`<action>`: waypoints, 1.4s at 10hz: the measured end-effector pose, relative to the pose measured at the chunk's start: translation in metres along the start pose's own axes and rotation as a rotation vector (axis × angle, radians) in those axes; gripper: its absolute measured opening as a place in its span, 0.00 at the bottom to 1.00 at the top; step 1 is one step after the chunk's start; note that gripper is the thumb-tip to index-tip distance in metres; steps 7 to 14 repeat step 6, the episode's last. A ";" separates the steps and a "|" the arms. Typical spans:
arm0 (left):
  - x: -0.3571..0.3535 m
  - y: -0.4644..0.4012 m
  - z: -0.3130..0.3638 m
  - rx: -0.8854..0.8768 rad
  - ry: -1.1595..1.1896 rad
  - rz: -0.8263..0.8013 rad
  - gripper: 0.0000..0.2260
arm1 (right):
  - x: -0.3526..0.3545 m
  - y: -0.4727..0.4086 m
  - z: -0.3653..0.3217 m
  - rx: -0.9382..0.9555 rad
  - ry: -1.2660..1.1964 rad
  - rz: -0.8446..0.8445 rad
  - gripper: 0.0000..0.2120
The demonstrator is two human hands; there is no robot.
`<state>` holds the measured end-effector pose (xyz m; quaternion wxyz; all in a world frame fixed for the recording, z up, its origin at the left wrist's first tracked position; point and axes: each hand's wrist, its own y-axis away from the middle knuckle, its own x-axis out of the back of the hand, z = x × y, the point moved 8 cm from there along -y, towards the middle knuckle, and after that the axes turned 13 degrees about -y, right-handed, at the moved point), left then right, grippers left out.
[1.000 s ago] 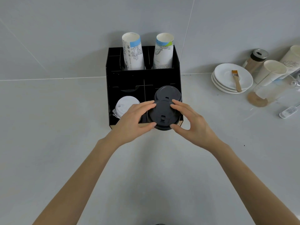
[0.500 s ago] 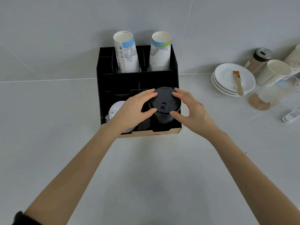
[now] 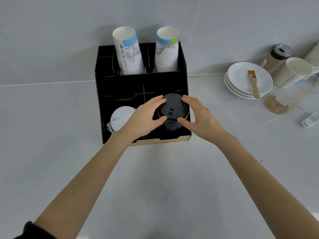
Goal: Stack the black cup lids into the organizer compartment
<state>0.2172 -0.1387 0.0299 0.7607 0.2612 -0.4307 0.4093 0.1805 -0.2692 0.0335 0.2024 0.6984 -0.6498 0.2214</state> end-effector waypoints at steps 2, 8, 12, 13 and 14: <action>-0.002 0.002 0.003 0.012 0.002 0.000 0.23 | -0.003 0.002 0.001 -0.020 0.010 -0.009 0.27; 0.022 -0.001 0.012 0.020 -0.084 -0.022 0.27 | 0.006 0.002 -0.020 -0.045 0.086 -0.064 0.28; 0.022 -0.001 0.012 0.020 -0.084 -0.022 0.27 | 0.006 0.002 -0.020 -0.045 0.086 -0.064 0.28; 0.022 -0.001 0.012 0.020 -0.084 -0.022 0.27 | 0.006 0.002 -0.020 -0.045 0.086 -0.064 0.28; 0.022 -0.001 0.012 0.020 -0.084 -0.022 0.27 | 0.006 0.002 -0.020 -0.045 0.086 -0.064 0.28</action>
